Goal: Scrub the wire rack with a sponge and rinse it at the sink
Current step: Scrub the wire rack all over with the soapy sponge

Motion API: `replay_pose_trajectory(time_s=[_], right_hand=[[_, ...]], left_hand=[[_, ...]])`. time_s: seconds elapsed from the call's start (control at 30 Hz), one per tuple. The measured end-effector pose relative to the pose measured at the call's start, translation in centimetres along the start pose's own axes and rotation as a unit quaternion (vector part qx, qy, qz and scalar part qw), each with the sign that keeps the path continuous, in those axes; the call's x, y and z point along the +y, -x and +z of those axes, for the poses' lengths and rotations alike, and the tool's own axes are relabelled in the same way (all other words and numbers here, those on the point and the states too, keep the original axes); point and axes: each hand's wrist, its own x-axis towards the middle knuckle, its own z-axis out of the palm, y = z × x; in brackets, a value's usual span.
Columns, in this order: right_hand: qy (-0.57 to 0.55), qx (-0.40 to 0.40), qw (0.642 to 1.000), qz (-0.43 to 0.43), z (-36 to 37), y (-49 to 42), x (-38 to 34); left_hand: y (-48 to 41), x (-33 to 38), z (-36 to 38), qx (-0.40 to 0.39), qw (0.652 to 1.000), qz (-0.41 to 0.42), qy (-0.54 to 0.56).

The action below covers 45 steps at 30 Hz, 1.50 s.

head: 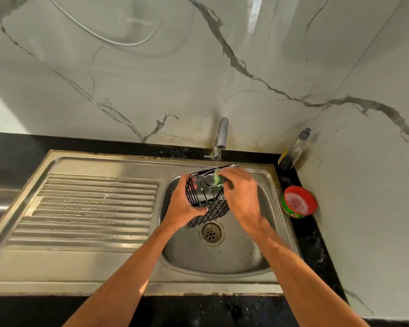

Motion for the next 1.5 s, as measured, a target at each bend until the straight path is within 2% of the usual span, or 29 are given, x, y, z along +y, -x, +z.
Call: replay_pose_trajectory(time_s=[0.1, 0.17, 0.3, 0.33, 0.5, 0.53, 0.6, 0.67, 0.73, 0.87, 0.9, 1.0, 1.03, 1.17, 1.2, 1.33, 1.4, 1.5], right_hand=[[0.009, -0.099, 0.99, -0.101, 1.2, 1.9, -2.7], [-0.013, -0.121, 0.984, -0.133, 0.9, 3.5, -2.9], [-0.002, -0.02, 0.998, -0.066, 0.7, -0.6, -1.8], [0.005, -0.017, 0.998, -0.066, 0.9, -1.5, -2.1], [0.042, -0.174, 0.971, -0.156, 2.0, 2.0, -2.8], [0.038, -0.187, 0.966, -0.174, 1.6, 3.0, -2.2], [0.045, -0.145, 0.972, -0.18, 1.0, 2.9, -0.2], [0.052, -0.067, 0.991, -0.103, 0.8, 1.5, 1.9], [0.049, -0.025, 0.998, -0.023, 0.6, 0.9, 2.2], [0.023, -0.042, 0.993, -0.11, 0.8, 4.0, 1.2], [0.026, -0.022, 0.994, -0.105, 0.4, 4.1, 1.9], [0.047, 0.039, 0.998, -0.004, -0.1, 2.4, 4.1], [0.045, 0.039, 0.998, 0.003, 0.1, 2.3, 3.8], [0.024, -0.005, 0.995, -0.098, 0.6, 3.9, 2.1], [0.014, 0.009, 0.996, -0.084, 0.0, 3.5, 2.7], [0.015, 0.094, 0.993, 0.065, -1.0, 0.2, 5.0], [-0.023, 0.077, 0.994, 0.08, -0.2, 0.0, 4.3], [-0.053, 0.042, 0.997, 0.042, 0.3, 2.2, 3.6]], left_hand=[[-0.2, 0.0, 0.3, -0.008, 1.0, 0.014, 0.001], [-0.2, 0.1, 0.2, -0.007, 1.0, 0.016, 0.004], [-0.3, -0.1, -0.2, -0.008, 1.0, 0.02, -0.003], [-0.3, 0.0, -0.2, -0.011, 1.0, 0.027, -0.003], [-0.5, 0.0, -0.2, -0.007, 0.999, 0.031, 0.009], [-0.5, 0.0, -0.3, -0.008, 1.0, 0.025, 0.012], [-0.4, -0.2, -0.6, -0.004, 1.0, 0.004, 0.007], [-0.3, -0.5, -0.8, -0.003, 1.0, -0.003, 0.009], [-0.3, -0.7, -0.9, -0.002, 1.0, -0.011, 0.02], [-0.7, -0.6, -1.1, 0.009, 0.999, -0.017, 0.033], [-0.8, -0.6, -1.2, 0.009, 0.999, -0.018, 0.031], [-0.8, -0.7, -1.2, 0.009, 0.999, -0.024, 0.022], [-0.8, -0.8, -1.1, 0.008, 0.999, -0.024, 0.021], [-0.9, -1.0, -1.3, -0.001, 0.998, -0.036, 0.045], [-0.9, -0.9, -1.4, -0.006, 0.998, -0.038, 0.046], [-0.2, -1.3, -1.7, -0.02, 0.996, -0.062, 0.064], [0.1, -1.5, -1.7, -0.03, 0.994, -0.07, 0.077], [0.6, -1.6, -1.7, -0.029, 0.992, -0.077, 0.101]])
